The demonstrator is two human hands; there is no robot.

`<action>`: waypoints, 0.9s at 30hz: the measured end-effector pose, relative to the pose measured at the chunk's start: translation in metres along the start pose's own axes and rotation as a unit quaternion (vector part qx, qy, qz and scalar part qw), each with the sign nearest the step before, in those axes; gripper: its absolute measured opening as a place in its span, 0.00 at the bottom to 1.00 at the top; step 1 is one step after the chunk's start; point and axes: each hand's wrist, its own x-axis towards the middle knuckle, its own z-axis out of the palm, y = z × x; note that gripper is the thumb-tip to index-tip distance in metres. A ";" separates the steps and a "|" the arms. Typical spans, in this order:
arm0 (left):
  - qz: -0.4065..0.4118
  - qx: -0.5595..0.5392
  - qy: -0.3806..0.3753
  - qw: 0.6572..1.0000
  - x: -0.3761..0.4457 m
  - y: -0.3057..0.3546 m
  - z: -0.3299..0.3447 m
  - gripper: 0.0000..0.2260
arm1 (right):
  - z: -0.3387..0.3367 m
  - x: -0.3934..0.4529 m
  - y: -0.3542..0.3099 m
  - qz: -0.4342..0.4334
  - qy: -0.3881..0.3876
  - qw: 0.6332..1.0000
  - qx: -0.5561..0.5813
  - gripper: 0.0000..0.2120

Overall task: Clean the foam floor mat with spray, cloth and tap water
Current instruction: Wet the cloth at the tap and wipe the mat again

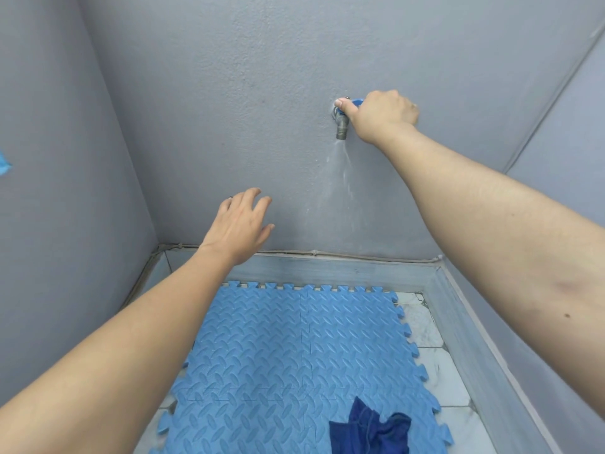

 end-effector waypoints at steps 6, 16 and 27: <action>-0.007 0.002 -0.003 1.000 -0.002 -0.003 0.000 0.23 | 0.006 0.001 0.001 -0.005 0.006 1.000 0.006 0.36; -0.007 0.003 -0.008 1.000 -0.004 -0.003 0.004 0.24 | 0.011 0.005 0.008 -0.023 0.007 0.999 0.046 0.35; -0.011 0.007 -0.012 1.000 -0.007 -0.011 0.014 0.24 | 0.015 0.019 0.021 -0.079 -0.012 0.995 0.058 0.31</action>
